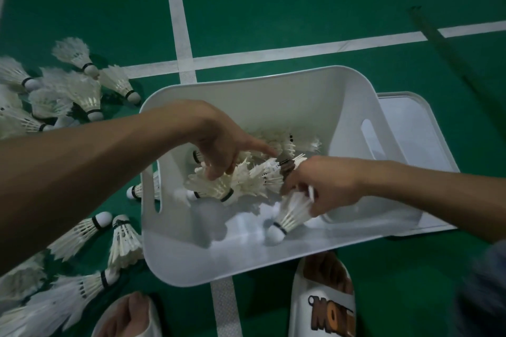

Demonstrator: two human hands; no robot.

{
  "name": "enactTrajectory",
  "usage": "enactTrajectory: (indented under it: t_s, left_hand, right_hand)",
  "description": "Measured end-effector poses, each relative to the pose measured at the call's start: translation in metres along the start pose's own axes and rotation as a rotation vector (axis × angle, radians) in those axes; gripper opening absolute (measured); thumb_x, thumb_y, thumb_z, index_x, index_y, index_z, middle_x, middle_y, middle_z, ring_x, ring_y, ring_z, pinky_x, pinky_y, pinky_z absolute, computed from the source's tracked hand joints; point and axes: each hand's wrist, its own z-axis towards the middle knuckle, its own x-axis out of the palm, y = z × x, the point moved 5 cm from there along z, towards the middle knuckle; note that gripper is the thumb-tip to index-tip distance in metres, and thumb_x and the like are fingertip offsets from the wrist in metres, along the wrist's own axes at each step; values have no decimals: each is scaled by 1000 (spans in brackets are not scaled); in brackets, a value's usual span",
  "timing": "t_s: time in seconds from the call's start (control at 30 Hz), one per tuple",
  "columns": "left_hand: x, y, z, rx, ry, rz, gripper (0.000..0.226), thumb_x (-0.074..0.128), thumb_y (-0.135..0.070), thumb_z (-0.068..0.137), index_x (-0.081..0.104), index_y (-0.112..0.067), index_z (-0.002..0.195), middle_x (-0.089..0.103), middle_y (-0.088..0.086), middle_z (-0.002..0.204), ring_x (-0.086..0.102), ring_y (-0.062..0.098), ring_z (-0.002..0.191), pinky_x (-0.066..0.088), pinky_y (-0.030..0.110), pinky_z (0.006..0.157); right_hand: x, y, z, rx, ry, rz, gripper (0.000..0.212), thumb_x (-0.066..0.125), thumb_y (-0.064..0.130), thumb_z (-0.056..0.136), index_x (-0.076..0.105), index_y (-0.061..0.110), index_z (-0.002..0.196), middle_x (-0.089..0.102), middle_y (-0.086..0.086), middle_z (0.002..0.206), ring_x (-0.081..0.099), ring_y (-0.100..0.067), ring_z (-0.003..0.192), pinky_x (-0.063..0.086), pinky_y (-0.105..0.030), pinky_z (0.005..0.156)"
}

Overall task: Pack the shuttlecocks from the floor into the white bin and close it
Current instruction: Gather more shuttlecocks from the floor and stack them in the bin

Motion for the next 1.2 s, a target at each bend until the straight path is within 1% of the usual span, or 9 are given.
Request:
enactTrajectory:
  t_s: [0.13, 0.27, 0.4, 0.5, 0.63, 0.77, 0.87, 0.97, 1.2]
  left_hand:
    - [1, -20, 10, -11, 32, -13, 116, 63, 13, 78, -4, -53, 145, 46, 5, 128, 51, 7, 74, 49, 25, 68]
    - [-10, -39, 28, -23, 32, -13, 119, 64, 14, 77, -10, -50, 145, 38, 13, 142, 54, 5, 73, 50, 24, 70]
    - [-26, -54, 46, -40, 33, -30, 123, 65, 12, 76, -13, -58, 141, 23, 6, 155, 58, 10, 78, 52, 21, 57]
    - [-30, -63, 54, -56, 53, 12, 121, 65, 8, 78, -15, -60, 138, 27, 8, 153, 62, 12, 77, 56, 20, 59]
    - [-24, -68, 67, -70, 96, 72, 116, 61, 5, 78, -14, -57, 141, 46, 9, 136, 62, 13, 71, 56, 19, 60]
    - [-23, -67, 70, -70, 102, 66, 111, 61, 7, 76, -1, -54, 145, 41, 7, 143, 61, 13, 75, 54, 20, 56]
    - [-27, -61, 65, -58, 74, 32, 110, 63, 7, 74, 4, -54, 144, 43, 5, 139, 61, 12, 70, 52, 20, 52]
    - [-27, -55, 58, -51, 66, 1, 111, 65, 8, 75, 4, -54, 143, 46, 5, 136, 59, 11, 63, 51, 21, 51]
    - [-24, -55, 52, -37, 40, 12, 112, 63, 11, 74, 3, -51, 144, 53, 6, 118, 55, 11, 57, 50, 22, 50]
  right_hand:
    - [-8, -40, -25, 224, 11, 0, 53, 72, 17, 71, 63, 23, 122, 71, 3, 91, 63, -16, 74, 53, -28, 73]
    - [-11, -52, -32, 328, -62, 27, 56, 73, 13, 71, 61, 23, 125, 65, 5, 82, 58, -14, 72, 50, -23, 70]
    - [-11, -54, -30, 341, -114, -8, 57, 67, 7, 73, 58, 24, 127, 53, 5, 79, 61, -22, 92, 55, -34, 78]
    - [-12, -59, -35, 374, -140, -11, 53, 65, 5, 75, 60, 21, 125, 57, -1, 87, 62, -25, 94, 55, -32, 75]
    - [-11, -60, -34, 402, -175, 0, 39, 64, 7, 73, 65, 15, 111, 67, -6, 92, 62, -27, 91, 56, -34, 71]
    - [-14, -63, -35, 421, -202, 66, 39, 66, 7, 72, 67, 17, 111, 55, -1, 80, 55, -23, 83, 46, -26, 66]
    - [-19, -64, -36, 456, -235, 98, 37, 65, 13, 68, 69, 13, 104, 65, -4, 84, 59, -26, 85, 56, -37, 76]
    - [-25, -65, -39, 508, -340, 141, 37, 65, 21, 62, 70, 5, 95, 70, -15, 84, 64, -32, 82, 58, -47, 73]
    - [-32, -66, -47, 601, -497, 190, 37, 66, 24, 64, 70, 4, 95, 68, -15, 90, 64, -34, 83, 58, -45, 70]
